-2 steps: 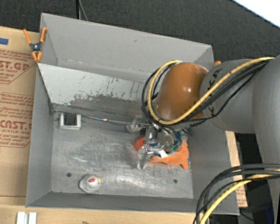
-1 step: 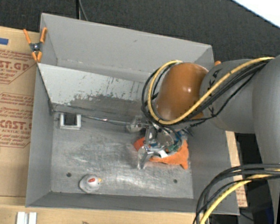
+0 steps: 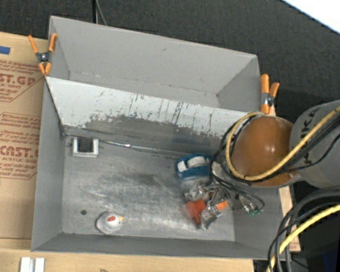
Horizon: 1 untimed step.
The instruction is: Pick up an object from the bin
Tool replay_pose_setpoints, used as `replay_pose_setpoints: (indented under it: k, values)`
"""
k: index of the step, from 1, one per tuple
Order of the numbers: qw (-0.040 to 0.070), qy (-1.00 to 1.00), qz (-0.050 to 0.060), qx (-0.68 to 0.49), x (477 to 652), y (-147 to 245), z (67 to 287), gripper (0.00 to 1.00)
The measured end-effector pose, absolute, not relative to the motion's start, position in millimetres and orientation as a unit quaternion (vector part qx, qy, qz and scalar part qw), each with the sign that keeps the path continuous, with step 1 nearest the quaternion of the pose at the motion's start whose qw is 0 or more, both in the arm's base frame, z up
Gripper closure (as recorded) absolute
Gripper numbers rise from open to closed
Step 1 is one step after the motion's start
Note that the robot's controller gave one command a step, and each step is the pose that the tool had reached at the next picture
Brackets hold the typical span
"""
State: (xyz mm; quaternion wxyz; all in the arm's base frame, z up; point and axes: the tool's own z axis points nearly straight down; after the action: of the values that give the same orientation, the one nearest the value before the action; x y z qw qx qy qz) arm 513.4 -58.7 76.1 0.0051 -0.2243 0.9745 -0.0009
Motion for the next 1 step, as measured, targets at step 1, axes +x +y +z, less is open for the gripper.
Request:
replay_pose_setpoints:
  k: [1]
  values:
    - [0.005, 0.974, -0.001, -0.224, 513.4, -58.7, 76.1, 1.0]
